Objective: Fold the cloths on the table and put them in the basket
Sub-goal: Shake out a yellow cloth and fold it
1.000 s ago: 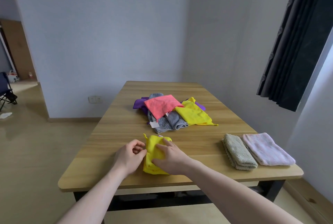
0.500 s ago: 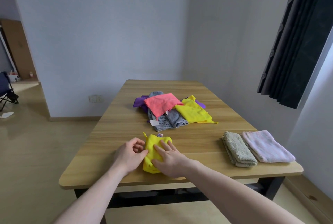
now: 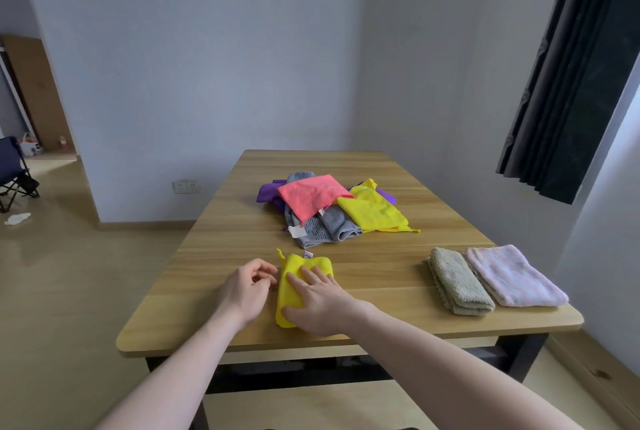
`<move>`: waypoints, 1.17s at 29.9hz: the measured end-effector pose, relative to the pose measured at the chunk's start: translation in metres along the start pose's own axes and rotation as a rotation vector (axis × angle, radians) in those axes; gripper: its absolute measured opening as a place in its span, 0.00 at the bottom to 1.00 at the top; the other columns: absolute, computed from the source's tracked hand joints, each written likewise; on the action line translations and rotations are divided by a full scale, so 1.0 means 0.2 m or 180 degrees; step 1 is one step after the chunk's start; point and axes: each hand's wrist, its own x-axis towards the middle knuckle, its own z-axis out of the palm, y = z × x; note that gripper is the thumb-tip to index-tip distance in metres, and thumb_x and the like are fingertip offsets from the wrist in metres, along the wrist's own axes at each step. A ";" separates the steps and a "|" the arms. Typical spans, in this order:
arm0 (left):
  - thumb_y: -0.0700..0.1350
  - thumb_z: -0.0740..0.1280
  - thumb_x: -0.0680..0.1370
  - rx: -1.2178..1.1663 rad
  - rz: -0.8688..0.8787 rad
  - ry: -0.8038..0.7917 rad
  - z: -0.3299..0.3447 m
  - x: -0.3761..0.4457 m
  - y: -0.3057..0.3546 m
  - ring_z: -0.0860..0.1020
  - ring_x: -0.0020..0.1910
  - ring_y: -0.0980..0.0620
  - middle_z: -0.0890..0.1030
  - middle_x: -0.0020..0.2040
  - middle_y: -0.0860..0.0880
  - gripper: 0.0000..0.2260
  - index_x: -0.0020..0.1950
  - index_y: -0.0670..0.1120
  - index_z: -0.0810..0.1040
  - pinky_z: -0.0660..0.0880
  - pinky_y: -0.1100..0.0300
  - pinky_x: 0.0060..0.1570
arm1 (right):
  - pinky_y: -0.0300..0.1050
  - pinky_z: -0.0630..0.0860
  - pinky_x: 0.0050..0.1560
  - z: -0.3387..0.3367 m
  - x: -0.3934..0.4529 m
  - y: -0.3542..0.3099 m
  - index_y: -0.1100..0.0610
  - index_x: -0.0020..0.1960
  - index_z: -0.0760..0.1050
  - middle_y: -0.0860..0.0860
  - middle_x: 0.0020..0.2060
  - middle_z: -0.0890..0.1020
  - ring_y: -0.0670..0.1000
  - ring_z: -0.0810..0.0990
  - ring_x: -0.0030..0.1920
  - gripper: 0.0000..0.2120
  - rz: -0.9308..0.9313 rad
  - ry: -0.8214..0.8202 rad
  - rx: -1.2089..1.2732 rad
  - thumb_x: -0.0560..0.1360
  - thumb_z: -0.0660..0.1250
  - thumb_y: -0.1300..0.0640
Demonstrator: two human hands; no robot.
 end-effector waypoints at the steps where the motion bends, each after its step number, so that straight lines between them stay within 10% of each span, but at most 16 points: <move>1: 0.41 0.66 0.77 0.0015 0.0011 0.0009 0.00 0.00 0.00 0.81 0.45 0.59 0.84 0.39 0.64 0.10 0.45 0.56 0.82 0.78 0.56 0.50 | 0.58 0.43 0.80 0.00 -0.01 0.01 0.49 0.83 0.46 0.55 0.83 0.46 0.58 0.41 0.82 0.37 -0.0001 -0.0006 -0.0036 0.80 0.55 0.39; 17: 0.43 0.63 0.72 0.0101 0.0090 -0.0199 -0.01 -0.01 0.00 0.81 0.46 0.59 0.83 0.39 0.66 0.11 0.46 0.57 0.81 0.80 0.54 0.49 | 0.58 0.57 0.77 -0.18 -0.18 0.32 0.54 0.78 0.64 0.56 0.78 0.62 0.59 0.57 0.79 0.32 0.0647 0.0096 0.0064 0.78 0.57 0.40; 35: 0.38 0.64 0.75 0.0203 0.0163 -0.0155 0.01 0.00 -0.01 0.81 0.47 0.58 0.84 0.41 0.60 0.13 0.46 0.57 0.80 0.80 0.53 0.49 | 0.59 0.43 0.81 -0.08 -0.17 0.47 0.57 0.83 0.47 0.53 0.82 0.41 0.56 0.40 0.82 0.32 0.0586 0.0119 -0.0413 0.82 0.50 0.52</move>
